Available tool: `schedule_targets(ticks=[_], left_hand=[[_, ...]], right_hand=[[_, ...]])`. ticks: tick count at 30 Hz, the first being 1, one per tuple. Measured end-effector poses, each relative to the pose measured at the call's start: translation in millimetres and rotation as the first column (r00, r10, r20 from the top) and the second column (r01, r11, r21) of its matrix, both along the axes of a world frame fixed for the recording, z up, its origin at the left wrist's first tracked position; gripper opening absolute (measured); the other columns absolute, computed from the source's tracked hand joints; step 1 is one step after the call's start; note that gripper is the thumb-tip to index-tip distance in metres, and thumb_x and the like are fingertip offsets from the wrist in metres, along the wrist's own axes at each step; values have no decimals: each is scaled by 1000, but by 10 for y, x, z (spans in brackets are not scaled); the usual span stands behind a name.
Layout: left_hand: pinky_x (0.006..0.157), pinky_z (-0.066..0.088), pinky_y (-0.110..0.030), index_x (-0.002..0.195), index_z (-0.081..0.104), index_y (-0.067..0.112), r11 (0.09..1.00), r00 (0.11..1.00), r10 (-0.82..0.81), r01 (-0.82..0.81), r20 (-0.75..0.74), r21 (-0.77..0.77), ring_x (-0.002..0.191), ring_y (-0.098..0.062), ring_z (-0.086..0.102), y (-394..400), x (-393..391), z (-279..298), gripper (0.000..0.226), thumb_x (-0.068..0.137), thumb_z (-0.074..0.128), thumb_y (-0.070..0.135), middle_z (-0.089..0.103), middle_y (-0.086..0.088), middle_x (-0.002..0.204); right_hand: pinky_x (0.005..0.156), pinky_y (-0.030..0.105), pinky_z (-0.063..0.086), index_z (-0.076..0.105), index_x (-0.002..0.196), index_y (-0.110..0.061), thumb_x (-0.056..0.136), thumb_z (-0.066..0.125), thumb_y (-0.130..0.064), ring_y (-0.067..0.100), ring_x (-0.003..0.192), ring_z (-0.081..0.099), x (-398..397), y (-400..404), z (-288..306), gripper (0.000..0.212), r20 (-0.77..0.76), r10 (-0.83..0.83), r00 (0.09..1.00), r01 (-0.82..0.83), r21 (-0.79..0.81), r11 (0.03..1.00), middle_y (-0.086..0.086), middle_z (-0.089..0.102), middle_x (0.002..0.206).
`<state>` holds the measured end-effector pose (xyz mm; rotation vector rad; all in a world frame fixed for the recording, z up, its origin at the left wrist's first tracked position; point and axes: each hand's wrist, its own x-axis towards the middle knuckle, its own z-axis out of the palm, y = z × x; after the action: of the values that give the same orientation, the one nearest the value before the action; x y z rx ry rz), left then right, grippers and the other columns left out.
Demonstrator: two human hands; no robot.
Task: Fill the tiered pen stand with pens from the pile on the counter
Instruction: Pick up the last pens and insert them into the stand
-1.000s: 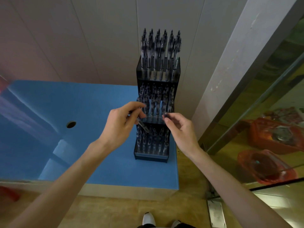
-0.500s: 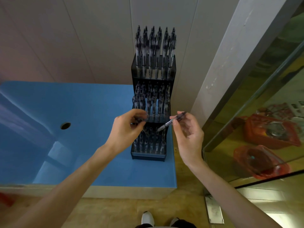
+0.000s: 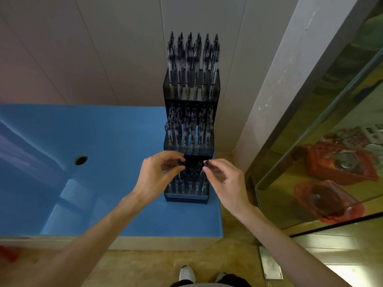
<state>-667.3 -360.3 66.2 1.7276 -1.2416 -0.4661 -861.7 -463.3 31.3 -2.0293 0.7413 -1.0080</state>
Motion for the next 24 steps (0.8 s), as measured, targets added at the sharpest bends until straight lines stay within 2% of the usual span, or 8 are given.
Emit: schedule_targets(ticks=[6, 11, 15, 19, 24], left_hand=[[86, 60, -27, 102, 78, 19, 1000, 1000, 22, -22, 15, -7, 91, -5, 72, -34, 12, -28, 17, 87, 79, 10, 75, 13, 97], [87, 60, -26, 101, 78, 18, 1000, 1000, 20, -20, 9, -8, 89, -2, 73, -59, 39, -18, 18, 86, 80, 8, 76, 13, 94], [87, 60, -27, 104, 79, 18, 1000, 1000, 20, -20, 11, 13, 88, -1, 73, -57, 47, -21, 19, 86, 80, 10, 77, 14, 94], [87, 60, -26, 105, 79, 20, 1000, 998, 22, -23, 61, 15, 87, 1, 72, -53, 22, -33, 20, 86, 80, 12, 77, 13, 93], [87, 60, -26, 102, 80, 19, 999, 1000, 13, -14, 22, 41, 85, 3, 72, -46, -11, -84, 18, 86, 81, 11, 77, 12, 92]], right_hand=[[82, 23, 57, 73, 118, -16, 92, 73, -25, 3, 94, 66, -22, -47, -58, 28, -110, -107, 988, 95, -117, 989, -8, 72, 103], [81, 20, 56, 75, 112, -18, 90, 75, -29, 1, 98, 64, -7, -57, -13, 25, -233, -108, 966, 50, -240, 970, -9, 73, 106], [72, 23, 54, 77, 103, -20, 93, 71, -35, 4, 95, 58, 11, -77, 18, 20, -365, -110, 925, -15, -324, 946, -12, 68, 100], [63, 26, 52, 79, 99, -21, 91, 73, -34, 7, 87, 55, 45, -90, 73, 17, -410, -131, 903, -9, -322, 947, -12, 65, 90], [65, 27, 51, 80, 102, -23, 93, 71, -35, 7, 87, 55, 104, -87, 143, 17, -460, -96, 883, -40, -278, 960, -12, 64, 91]])
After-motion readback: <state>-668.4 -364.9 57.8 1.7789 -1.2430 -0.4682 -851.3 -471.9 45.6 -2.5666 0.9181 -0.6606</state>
